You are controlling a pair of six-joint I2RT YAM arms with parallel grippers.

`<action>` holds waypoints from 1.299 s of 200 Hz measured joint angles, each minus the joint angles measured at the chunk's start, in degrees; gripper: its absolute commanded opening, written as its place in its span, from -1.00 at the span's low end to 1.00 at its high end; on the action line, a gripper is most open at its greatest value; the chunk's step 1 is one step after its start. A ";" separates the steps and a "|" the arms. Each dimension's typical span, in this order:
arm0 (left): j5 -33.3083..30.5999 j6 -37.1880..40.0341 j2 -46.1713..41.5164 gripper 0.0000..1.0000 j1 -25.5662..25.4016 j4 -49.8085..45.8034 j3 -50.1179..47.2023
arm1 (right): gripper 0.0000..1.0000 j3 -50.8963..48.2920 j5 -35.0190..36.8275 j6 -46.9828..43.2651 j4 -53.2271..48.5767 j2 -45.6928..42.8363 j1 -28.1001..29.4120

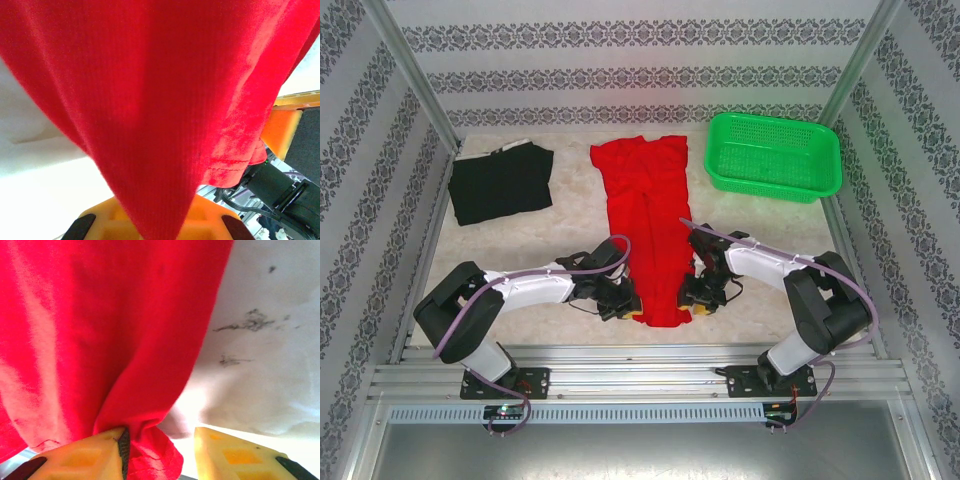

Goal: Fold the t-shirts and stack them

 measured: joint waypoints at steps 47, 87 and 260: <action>0.72 0.00 0.00 -1.00 0.15 0.42 -0.81 | -0.16 -0.92 -0.70 0.63 0.87 -3.08 0.02; 1.49 0.02 0.00 -1.00 0.26 0.79 -1.18 | -0.26 -2.19 -1.66 1.73 2.47 -3.10 1.99; 1.22 0.28 -8.63 -1.00 3.63 -1.16 -2.01 | -1.00 1.57 2.54 2.10 -4.81 -11.74 -1.84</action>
